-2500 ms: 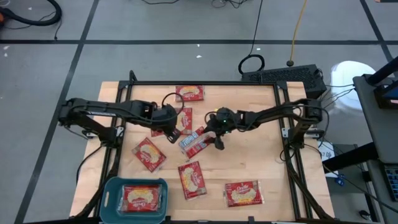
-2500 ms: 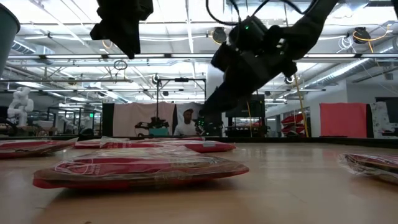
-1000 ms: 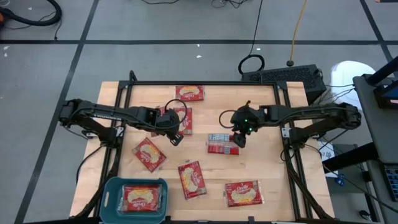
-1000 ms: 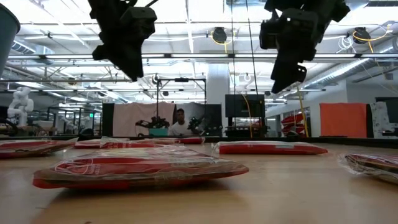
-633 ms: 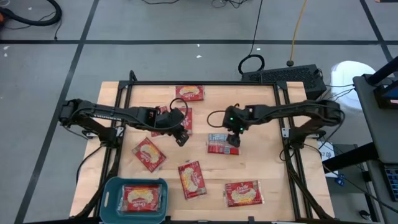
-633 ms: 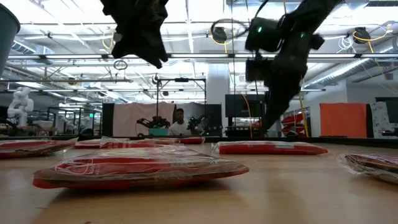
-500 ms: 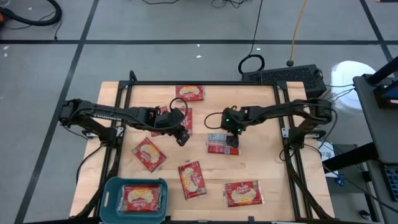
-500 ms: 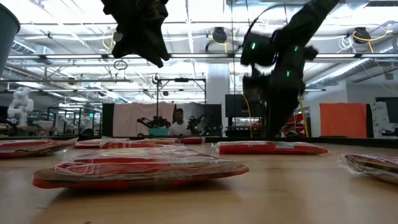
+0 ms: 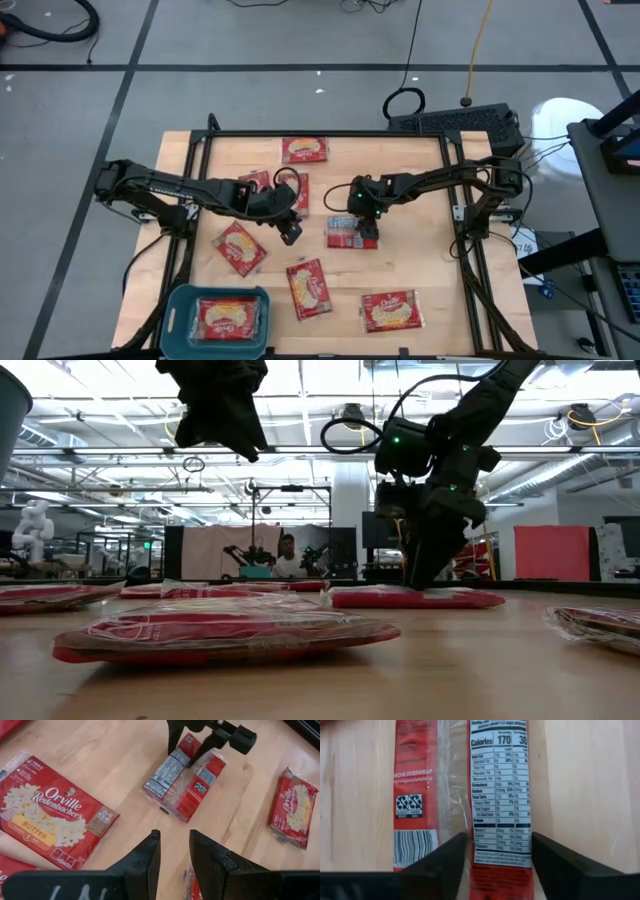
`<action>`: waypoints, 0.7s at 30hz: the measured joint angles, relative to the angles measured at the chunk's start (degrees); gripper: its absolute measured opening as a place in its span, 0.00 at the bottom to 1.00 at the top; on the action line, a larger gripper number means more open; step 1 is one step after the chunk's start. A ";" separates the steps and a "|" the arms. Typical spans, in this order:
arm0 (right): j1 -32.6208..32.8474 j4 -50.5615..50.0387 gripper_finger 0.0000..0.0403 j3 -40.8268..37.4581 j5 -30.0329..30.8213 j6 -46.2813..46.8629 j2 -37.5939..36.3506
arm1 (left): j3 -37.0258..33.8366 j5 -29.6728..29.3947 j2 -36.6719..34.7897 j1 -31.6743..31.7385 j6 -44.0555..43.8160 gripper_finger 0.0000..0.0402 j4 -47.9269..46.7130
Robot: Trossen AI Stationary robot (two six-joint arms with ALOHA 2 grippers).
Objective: Sort popcorn bags into baskets
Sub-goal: Put the popcorn sachet into the bin
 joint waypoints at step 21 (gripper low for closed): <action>-2.03 2.71 0.00 -0.37 -1.32 6.43 -8.61 | 0.00 -1.50 0.00 0.11 4.23 0.26 -1.52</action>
